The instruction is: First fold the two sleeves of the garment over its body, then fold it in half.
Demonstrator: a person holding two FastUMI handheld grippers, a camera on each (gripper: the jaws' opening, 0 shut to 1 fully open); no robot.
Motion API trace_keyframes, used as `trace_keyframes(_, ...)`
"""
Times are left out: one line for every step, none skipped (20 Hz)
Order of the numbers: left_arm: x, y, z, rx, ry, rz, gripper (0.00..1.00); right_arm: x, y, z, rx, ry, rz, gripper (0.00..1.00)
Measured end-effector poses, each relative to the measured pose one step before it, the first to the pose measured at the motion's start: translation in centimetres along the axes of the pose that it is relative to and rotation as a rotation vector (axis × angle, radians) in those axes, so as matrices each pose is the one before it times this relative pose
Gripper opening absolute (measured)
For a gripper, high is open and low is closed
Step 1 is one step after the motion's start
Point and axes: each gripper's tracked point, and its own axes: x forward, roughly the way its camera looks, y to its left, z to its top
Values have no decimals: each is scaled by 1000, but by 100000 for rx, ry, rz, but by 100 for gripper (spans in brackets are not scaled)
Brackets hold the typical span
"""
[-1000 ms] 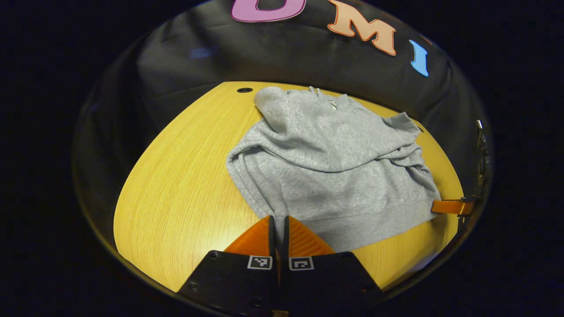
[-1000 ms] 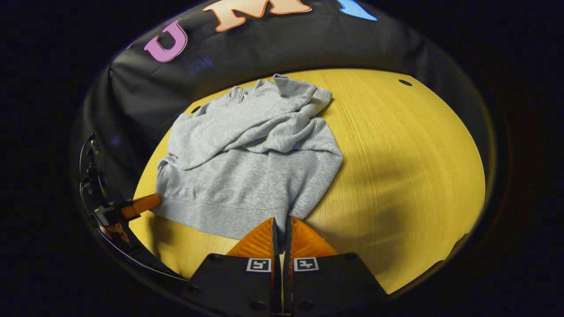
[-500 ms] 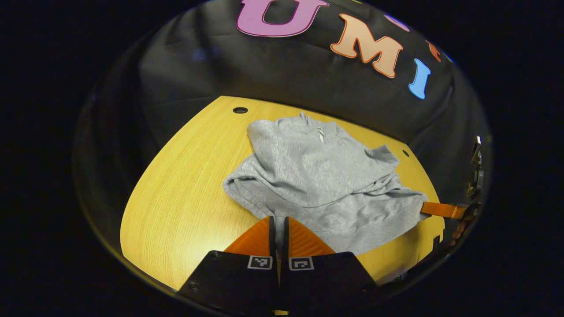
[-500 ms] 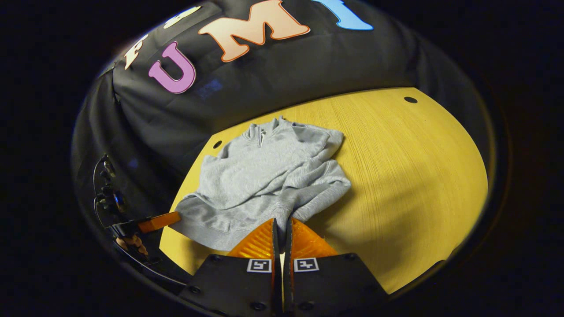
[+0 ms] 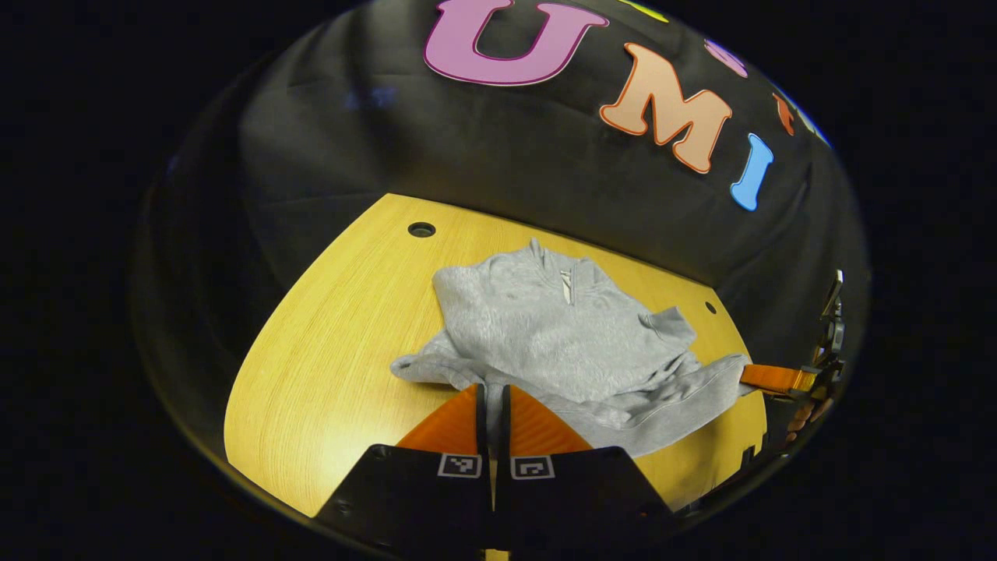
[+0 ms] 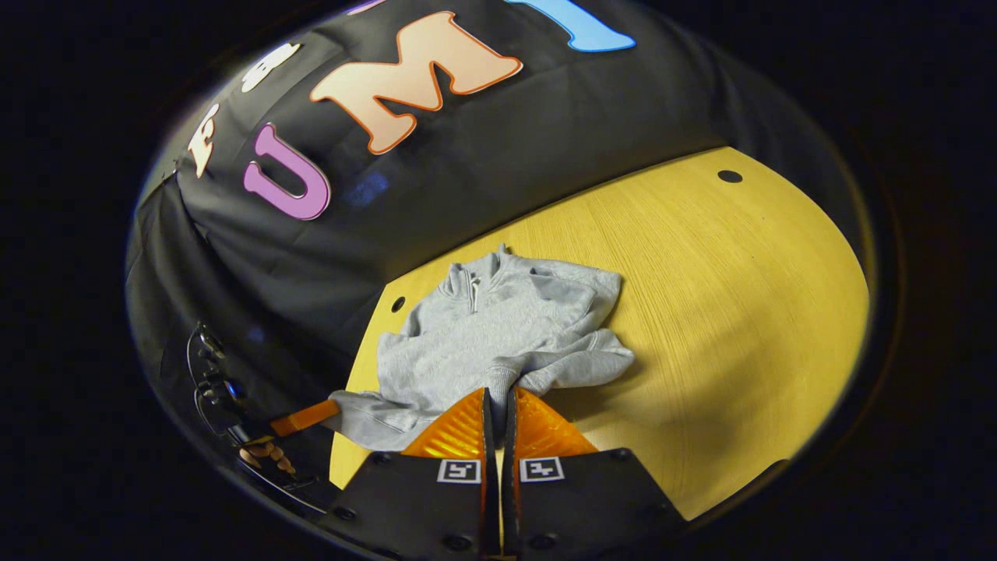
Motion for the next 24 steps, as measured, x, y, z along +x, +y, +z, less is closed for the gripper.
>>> trace_keyframes(591, 84, 594, 516, 221, -186, 0, 219, 29, 742, 1008, -57, -69, 4)
trace_keyframes(452, 66, 506, 284, 319, -121, 0, 351, 167, 692, 996, -189, 141, 4)
trace_keyframes(576, 129, 521, 444, 381, -542, 0, 498, 50, 525, 969, 11, -83, 4)
trace_keyframes(639, 115, 278, 56, 1059, -18, 2, 531, 100, 416, 1256, 713, -59, 2)
trace_keyframes(635, 250, 159, 531, 1707, 10, 0, 600, -160, 111, 1704, 1421, -505, 4)
trace_keyframes(749, 320, 21, -62, 2244, 450, 2, 870, -159, 76, 2210, 1798, -484, 4)
trace_keyframes(945, 83, 368, -482, 863, -700, 0, 1057, -149, 65, 2026, 1512, -468, 4)
trace_keyframes(807, 37, 358, -700, 874, -951, 0, 1026, -465, 320, 1823, 900, -811, 2)
trace_keyframes(893, 283, 164, -1117, 1179, -326, 0, 901, -419, 136, 2259, 1309, -855, 4)
trace_keyframes(920, 159, 165, -1205, 1863, -458, 0, 931, -401, 150, 2306, 911, -915, 4)
trace_keyframes(890, 219, 32, -1127, 2116, -264, 0, 872, -498, 274, 1952, 797, -1014, 4)
trace_keyframes(981, 314, -7, -212, 2136, 41, 0, 963, -377, 152, 1719, 512, -1022, 4)
trace_keyframes(843, 231, 13, 915, 2031, 153, 0, 767, -430, 267, 1326, 399, -695, 4)
trace_keyframes(758, 205, -55, 1608, 1434, 489, 0, 730, -370, 143, 1325, 165, -932, 4)
trace_keyframes(771, 218, -35, 2280, 1707, 514, 0, 765, -267, 160, 1373, 193, -819, 4)
trace_keyframes(503, 202, -37, 2072, 1367, 1271, 0, 751, -197, -63, 1238, 805, -689, 4)
trace_keyframes(515, 199, 112, 1446, 766, 1492, 0, 802, -117, 48, 962, 501, -373, 10)
trace_keyframes(482, 176, 296, 1335, -250, 1477, 1, 600, -75, 65, 615, 90, -138, 7)
trace_keyframes(279, 246, 452, 1500, -1769, 2182, 3, 251, 208, 365, 618, -1324, 314, 11)
trace_keyframes(107, 248, 692, 2036, -2267, 2356, 7, 74, 14, 636, 253, -2277, -410, 16)
trace_keyframes(-155, 664, 629, 2690, -2370, 4023, 22, -248, 891, 747, -30, -3045, 3018, 26)
trace_keyframes(241, 872, 899, 2901, -3034, 4652, 42, 26, 868, 804, -1412, -3945, 2442, 36)
trace_keyframes(-158, 802, 1042, 2562, -3764, 4650, 61, -160, 244, 655, -3500, -3601, 187, 51)
trace_keyframes(16, 717, 1097, 1668, -4210, 4447, 81, -159, -239, 796, -4736, -4096, -1989, 67)
